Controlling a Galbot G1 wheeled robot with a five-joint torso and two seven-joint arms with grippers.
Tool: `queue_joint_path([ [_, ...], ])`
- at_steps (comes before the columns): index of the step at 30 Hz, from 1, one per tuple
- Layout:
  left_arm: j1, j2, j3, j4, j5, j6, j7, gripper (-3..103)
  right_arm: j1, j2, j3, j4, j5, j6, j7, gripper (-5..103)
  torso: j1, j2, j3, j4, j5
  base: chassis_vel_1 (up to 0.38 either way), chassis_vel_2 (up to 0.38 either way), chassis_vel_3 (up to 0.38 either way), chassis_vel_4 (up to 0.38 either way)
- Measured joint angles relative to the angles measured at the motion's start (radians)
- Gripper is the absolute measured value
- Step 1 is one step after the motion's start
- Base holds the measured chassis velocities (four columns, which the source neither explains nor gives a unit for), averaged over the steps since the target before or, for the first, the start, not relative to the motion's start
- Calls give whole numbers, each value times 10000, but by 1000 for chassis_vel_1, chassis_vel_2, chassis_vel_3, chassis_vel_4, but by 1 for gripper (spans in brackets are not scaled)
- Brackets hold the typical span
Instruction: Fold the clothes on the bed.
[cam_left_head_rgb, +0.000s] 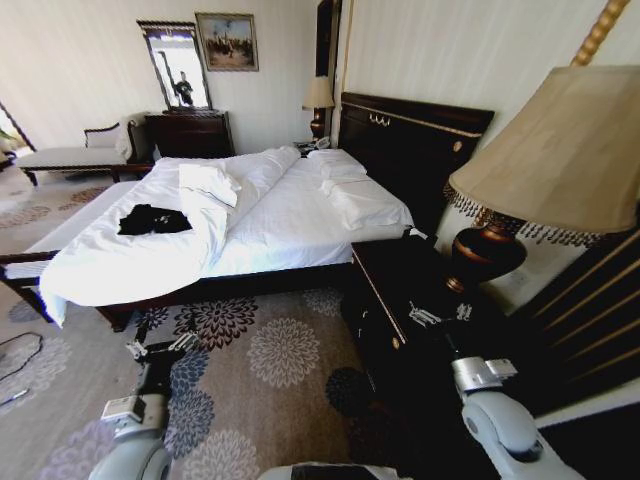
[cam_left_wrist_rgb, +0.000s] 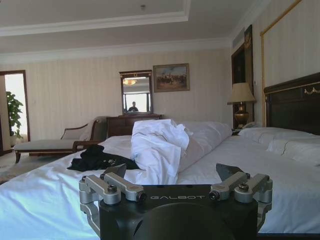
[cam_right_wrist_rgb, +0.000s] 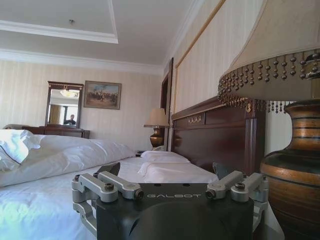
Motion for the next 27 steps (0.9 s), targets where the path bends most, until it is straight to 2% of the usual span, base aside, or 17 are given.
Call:
queue_joint_path([
  [10,-25,-98,-10,109,227,-237,70,100,58,3,-49,-43,-6,3,-76,100,0,-1,0,0,0,0,0,0,0],
  [27,159,-244,-24,-7,226,-313,201,100,118,81,-140,-24,-55,100,-134,100,0,0,0,1,0,0,0,0,0],
])
